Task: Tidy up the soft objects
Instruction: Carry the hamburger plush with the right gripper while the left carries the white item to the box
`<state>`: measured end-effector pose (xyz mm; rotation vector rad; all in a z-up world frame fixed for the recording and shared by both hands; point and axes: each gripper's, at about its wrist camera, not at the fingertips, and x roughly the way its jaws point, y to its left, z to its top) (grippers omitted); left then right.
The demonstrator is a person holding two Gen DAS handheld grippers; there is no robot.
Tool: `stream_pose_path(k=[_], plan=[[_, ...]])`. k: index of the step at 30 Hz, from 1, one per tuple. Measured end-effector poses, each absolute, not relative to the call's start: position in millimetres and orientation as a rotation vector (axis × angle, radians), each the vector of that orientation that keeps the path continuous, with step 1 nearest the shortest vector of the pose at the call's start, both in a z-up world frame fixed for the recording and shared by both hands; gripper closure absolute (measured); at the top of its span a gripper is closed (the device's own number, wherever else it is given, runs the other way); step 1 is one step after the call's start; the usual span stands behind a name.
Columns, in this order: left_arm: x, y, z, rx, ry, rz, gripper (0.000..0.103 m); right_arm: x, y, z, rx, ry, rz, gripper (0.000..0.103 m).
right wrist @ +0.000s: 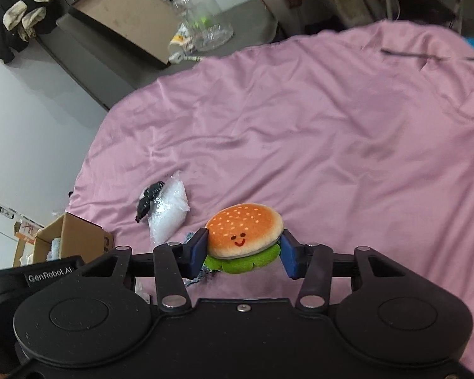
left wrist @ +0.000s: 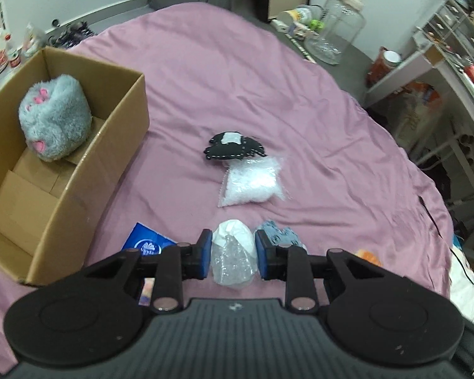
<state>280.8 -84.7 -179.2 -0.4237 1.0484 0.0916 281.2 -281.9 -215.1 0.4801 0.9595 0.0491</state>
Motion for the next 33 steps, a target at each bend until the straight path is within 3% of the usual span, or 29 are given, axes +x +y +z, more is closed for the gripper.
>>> stream_pose_path(k=[33], plan=[[203.9, 29.7, -87.9, -0.392, 0.878, -0.001, 0.075, 204.4, -207.4, -115.0, 0.387, 0.727, 0.144, 0.056]])
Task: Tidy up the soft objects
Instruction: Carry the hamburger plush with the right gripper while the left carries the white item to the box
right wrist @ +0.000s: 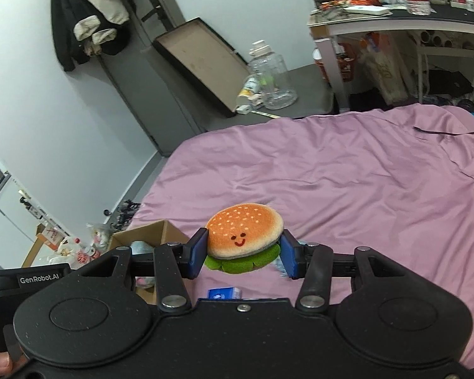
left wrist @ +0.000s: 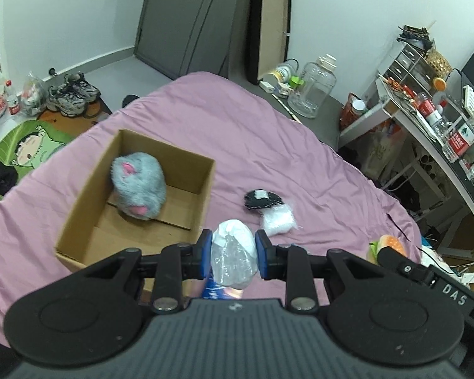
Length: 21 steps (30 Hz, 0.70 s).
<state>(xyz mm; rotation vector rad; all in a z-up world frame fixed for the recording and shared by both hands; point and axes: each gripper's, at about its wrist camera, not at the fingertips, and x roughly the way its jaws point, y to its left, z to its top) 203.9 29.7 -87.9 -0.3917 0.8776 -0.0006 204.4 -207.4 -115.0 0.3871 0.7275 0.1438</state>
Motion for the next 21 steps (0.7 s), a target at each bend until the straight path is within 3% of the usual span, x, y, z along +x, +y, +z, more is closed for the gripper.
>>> stream_pose_path(k=[21], plan=[[225.6, 110.4, -119.5, -0.416, 0.922, 0.136, 0.075, 233.5, -139.0, -119.5, 0.344, 0.747, 0.267, 0.056]])
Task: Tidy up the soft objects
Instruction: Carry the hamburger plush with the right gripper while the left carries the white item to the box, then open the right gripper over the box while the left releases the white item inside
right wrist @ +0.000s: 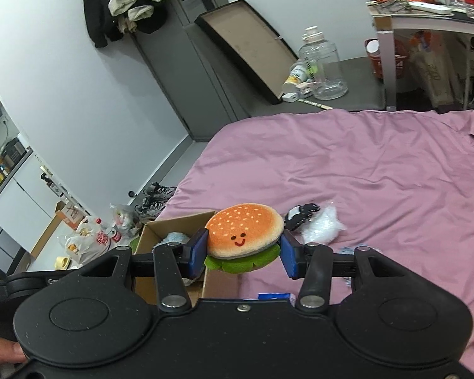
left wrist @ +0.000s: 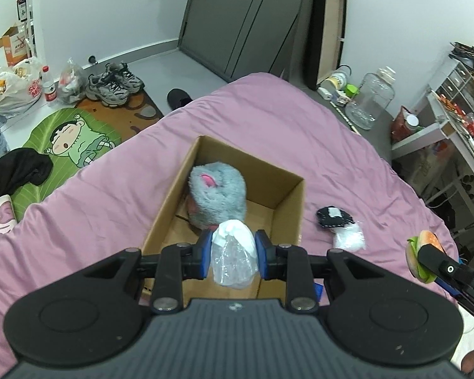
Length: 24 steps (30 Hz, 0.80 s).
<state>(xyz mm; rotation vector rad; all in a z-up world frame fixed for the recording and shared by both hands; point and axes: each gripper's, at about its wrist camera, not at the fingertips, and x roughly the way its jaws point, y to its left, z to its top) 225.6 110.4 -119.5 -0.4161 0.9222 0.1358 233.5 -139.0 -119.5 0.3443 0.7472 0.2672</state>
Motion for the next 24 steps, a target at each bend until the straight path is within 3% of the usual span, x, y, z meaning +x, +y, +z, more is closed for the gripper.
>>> stream_pose_path(k=[24], plan=[[274.1, 134.1, -182.3, -0.419, 0.979, 0.219, 0.075, 285.3, -76.4, -154.9, 0.352, 0.794, 0.318, 0.056]])
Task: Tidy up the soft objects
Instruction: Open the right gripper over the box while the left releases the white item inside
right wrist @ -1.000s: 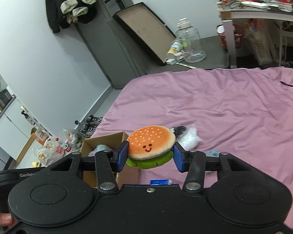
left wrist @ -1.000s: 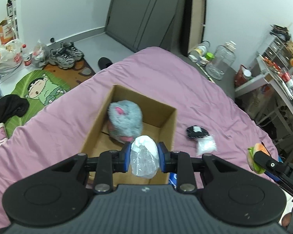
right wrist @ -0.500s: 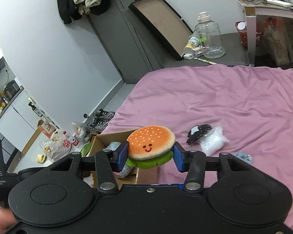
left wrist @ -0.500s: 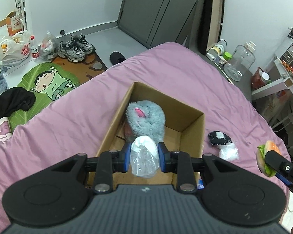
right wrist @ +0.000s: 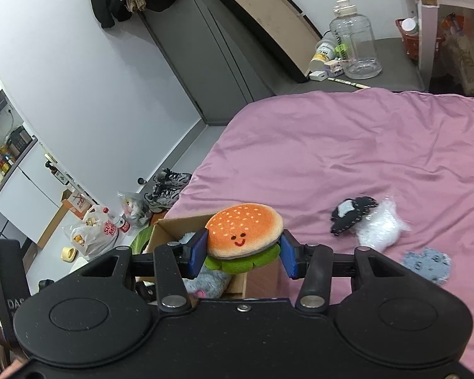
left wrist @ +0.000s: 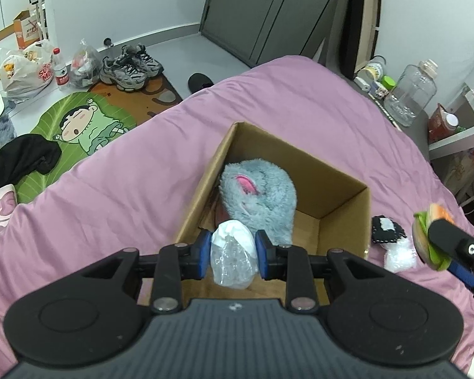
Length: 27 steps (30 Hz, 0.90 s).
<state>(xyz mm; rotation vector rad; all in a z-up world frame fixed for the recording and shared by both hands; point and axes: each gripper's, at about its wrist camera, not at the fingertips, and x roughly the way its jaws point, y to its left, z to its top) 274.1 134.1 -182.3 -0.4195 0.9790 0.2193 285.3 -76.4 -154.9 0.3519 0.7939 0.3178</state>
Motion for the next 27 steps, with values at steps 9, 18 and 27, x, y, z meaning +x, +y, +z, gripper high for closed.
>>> stream_pose_path(k=[9, 18, 27], plan=[[282.5, 142.2, -187.8, -0.454, 1.019, 0.234, 0.067, 306.6, -59.2, -171.3, 0.357, 0.810, 0.349, 0.056], [279.3, 144.6, -180.5, -0.480, 1.040, 0.232, 0.066, 305.4, -47.6, -166.1, 0.345, 0.754, 0.424, 0.035], [267.7, 132.3, -159.7, -0.446, 1.021, 0.229, 0.037, 288.4, -69.2, -157.4, 0.371, 0.782, 0.377, 0.035]])
